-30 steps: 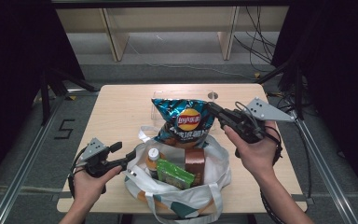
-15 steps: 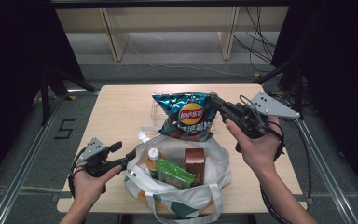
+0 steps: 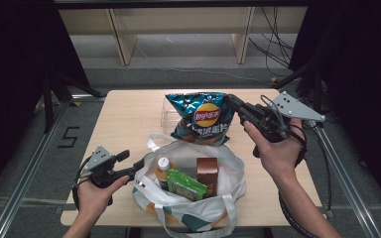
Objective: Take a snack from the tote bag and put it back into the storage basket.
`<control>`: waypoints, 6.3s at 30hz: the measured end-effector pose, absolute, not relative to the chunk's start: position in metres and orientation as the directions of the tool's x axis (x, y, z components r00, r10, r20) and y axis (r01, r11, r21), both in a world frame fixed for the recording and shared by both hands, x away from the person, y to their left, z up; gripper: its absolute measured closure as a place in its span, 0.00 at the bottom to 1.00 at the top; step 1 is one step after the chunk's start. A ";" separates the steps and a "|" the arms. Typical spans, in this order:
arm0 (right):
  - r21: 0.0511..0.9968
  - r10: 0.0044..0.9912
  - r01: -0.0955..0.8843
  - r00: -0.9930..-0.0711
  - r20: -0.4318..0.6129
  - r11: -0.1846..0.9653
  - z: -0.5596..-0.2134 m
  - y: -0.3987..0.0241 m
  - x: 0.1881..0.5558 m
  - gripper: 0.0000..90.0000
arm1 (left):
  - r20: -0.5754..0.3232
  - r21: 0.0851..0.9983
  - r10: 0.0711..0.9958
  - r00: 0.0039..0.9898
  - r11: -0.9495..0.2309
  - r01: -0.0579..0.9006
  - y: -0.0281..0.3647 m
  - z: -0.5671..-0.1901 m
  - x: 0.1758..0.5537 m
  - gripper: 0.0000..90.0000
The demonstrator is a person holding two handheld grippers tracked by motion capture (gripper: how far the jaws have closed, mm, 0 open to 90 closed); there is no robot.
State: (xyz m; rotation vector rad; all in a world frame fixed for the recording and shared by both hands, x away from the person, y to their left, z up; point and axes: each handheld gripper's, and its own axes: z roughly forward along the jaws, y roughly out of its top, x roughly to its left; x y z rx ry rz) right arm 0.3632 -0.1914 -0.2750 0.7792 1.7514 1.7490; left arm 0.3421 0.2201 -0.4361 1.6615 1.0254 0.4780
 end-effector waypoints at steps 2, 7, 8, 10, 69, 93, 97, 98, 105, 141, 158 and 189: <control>0.999 0.720 0.040 -0.694 0.033 -0.008 -0.273 -0.192 0.363 1.00 | -0.186 0.920 0.816 0.547 -0.051 0.388 0.220 -0.436 0.342 0.34; 0.999 0.731 0.032 -0.681 0.036 -0.020 -0.271 -0.192 0.365 1.00 | -0.183 0.922 0.816 0.549 -0.052 0.384 0.220 -0.436 0.342 0.34; 0.999 0.725 0.041 -0.687 0.046 -0.024 -0.270 -0.192 0.364 1.00 | -0.183 0.922 0.816 0.549 -0.052 0.384 0.220 -0.436 0.342 0.34; 1.000 0.730 0.021 -0.683 0.026 -0.016 -0.270 -0.192 0.366 1.00 | -0.184 0.921 0.815 0.550 -0.053 0.386 0.220 -0.437 0.342 0.34; 1.000 0.793 0.004 -0.609 0.021 -0.024 -0.251 -0.194 0.402 1.00 | -0.180 0.932 0.810 0.559 -0.042 0.361 0.220 -0.434 0.342 0.34; 0.998 0.812 0.050 -0.580 0.058 -0.036 -0.256 -0.187 0.426 1.00 | -0.180 0.933 0.811 0.556 -0.039 0.358 0.221 -0.434 0.342 0.34; 0.998 0.814 0.055 -0.578 0.060 -0.034 -0.257 -0.186 0.430 1.00 | -0.180 0.934 0.811 0.556 -0.036 0.356 0.221 -0.434 0.343 0.34; 0.998 0.814 0.054 -0.578 0.061 -0.036 -0.257 -0.186 0.431 1.00 | -0.180 0.934 0.811 0.556 -0.036 0.356 0.221 -0.434 0.343 0.34; 0.997 0.817 0.062 -0.573 0.066 -0.037 -0.261 -0.184 0.438 1.00 | -0.180 0.934 0.811 0.556 -0.036 0.355 0.221 -0.434 0.343 0.34; 0.992 0.837 0.114 -0.536 0.109 -0.056 -0.274 -0.182 0.469 1.00 | -0.176 0.939 0.811 0.557 -0.032 0.343 0.220 -0.433 0.341 0.34; 0.990 0.856 0.125 -0.503 0.122 -0.068 -0.274 -0.180 0.486 1.00 | -0.174 0.940 0.816 0.552 -0.029 0.340 0.221 -0.432 0.341 0.34; 0.986 0.873 0.146 -0.468 0.141 -0.081 -0.285 -0.178 0.505 1.00 | -0.182 0.939 0.817 0.548 -0.021 0.343 0.222 -0.431 0.341 0.34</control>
